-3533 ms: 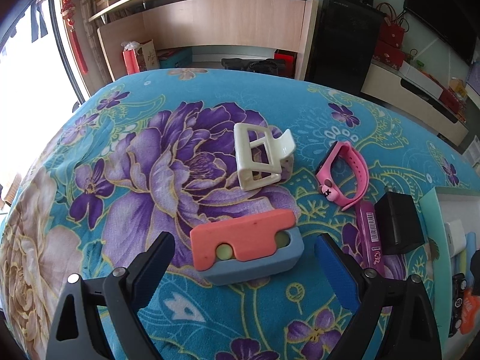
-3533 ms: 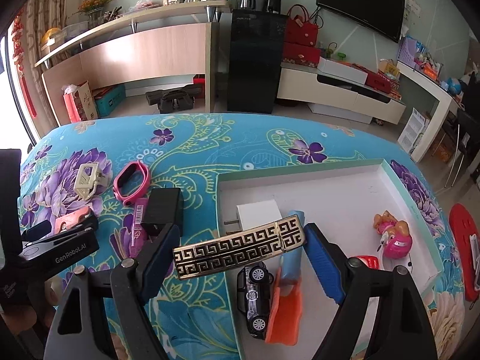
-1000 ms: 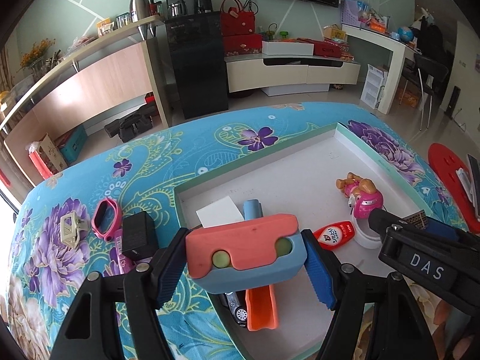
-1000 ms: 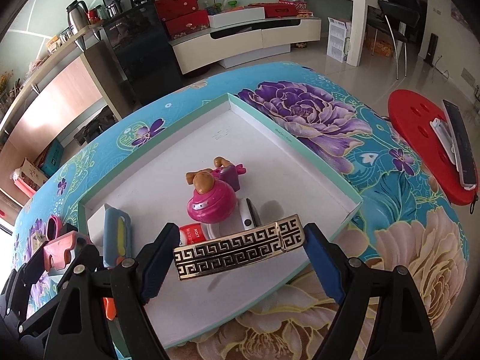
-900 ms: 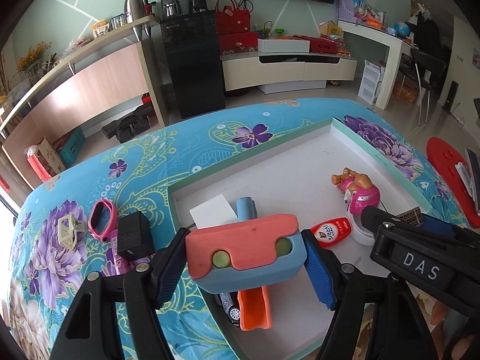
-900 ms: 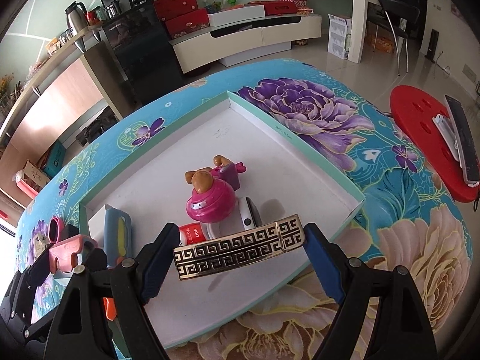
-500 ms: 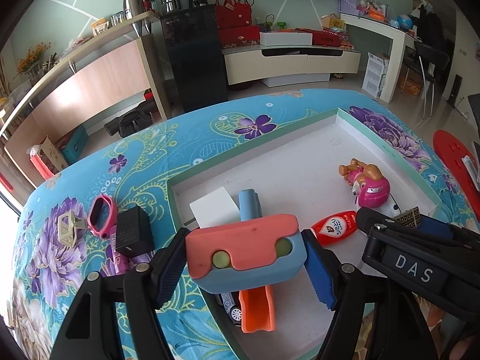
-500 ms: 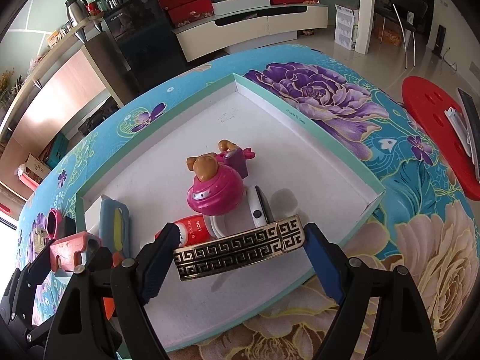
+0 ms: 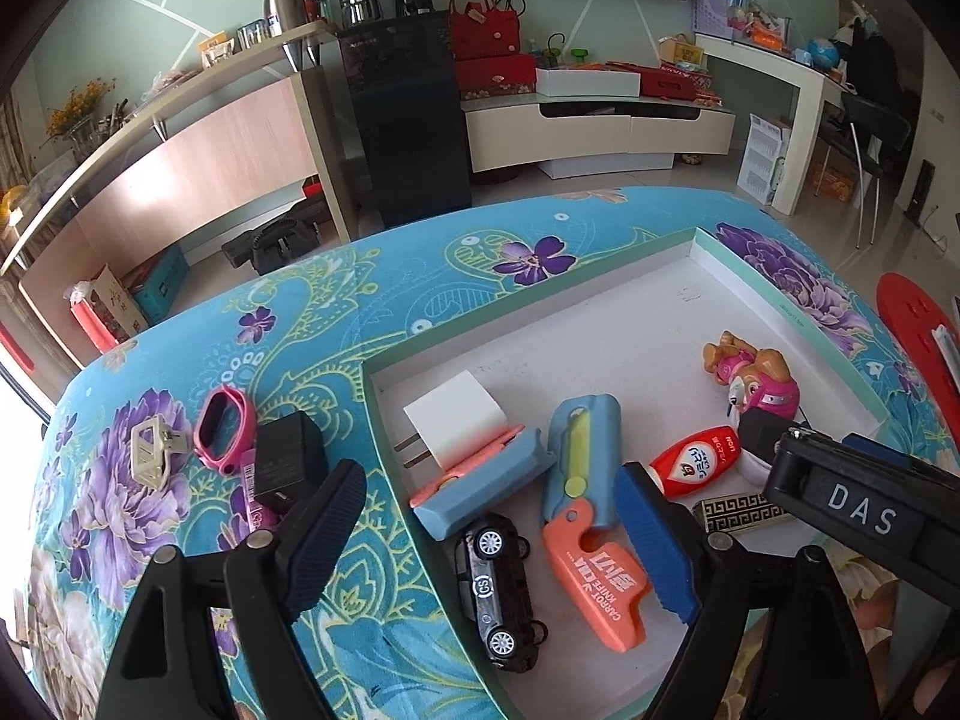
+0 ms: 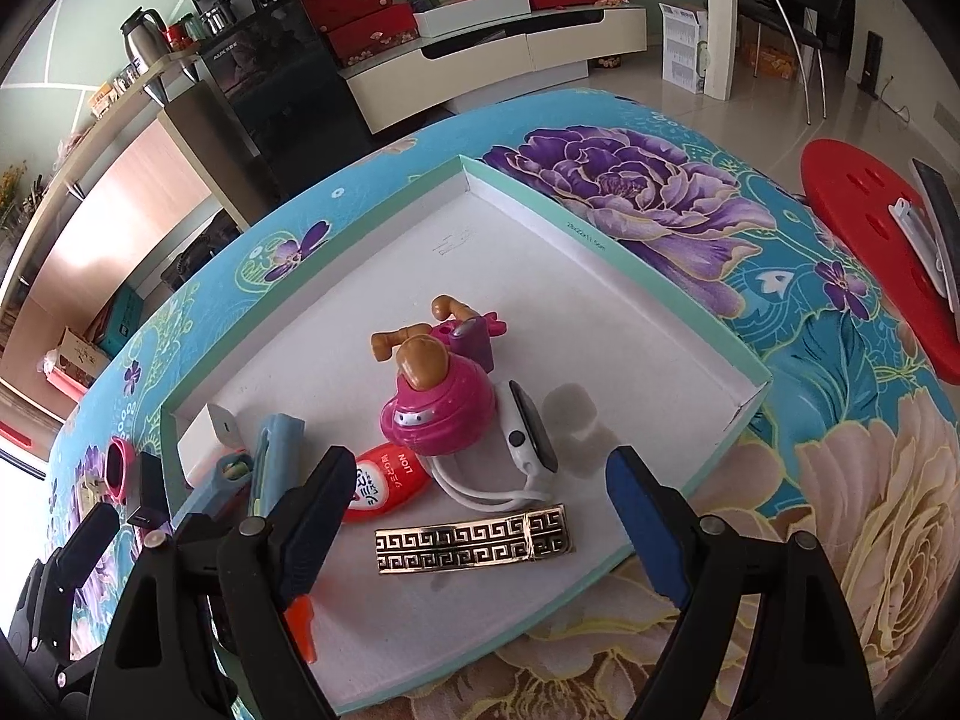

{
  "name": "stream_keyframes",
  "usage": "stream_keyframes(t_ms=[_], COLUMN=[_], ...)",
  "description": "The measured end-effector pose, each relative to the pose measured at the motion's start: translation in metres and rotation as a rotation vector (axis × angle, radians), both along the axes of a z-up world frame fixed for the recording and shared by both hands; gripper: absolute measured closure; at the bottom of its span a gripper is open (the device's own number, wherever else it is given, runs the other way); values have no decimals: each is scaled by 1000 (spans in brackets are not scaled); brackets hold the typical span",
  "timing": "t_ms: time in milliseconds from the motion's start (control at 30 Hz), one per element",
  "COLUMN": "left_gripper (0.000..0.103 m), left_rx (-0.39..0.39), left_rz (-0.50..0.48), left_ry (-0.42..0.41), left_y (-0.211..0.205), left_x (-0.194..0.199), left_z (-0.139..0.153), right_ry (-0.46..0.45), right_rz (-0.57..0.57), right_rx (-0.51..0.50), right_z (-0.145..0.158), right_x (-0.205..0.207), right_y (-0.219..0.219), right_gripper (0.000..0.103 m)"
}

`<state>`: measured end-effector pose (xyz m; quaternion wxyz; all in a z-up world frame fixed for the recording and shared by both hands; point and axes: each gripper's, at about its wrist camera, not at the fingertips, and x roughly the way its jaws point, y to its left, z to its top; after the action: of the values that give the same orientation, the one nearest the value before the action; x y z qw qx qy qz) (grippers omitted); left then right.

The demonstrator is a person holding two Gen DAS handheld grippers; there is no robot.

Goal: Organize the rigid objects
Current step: 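Lower the gold bar into the tray and open the right tool while the left tool places the block there, then open both tools and move them back from the tray toward the remaining items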

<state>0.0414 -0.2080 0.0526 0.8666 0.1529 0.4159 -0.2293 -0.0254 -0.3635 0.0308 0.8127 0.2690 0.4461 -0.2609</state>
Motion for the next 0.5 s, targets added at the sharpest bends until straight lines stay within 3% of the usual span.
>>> stream_keyframes(t_ms=[500], left_gripper=[15], left_rx=[-29], left_rz=[218], left_ry=[-2], left_y=[59], left_x=[29], left_z=[9], right_ry=[-17], right_rz=[28], right_rx=[-26], right_z=[6], right_x=[4], right_y=[8], right_gripper=[13])
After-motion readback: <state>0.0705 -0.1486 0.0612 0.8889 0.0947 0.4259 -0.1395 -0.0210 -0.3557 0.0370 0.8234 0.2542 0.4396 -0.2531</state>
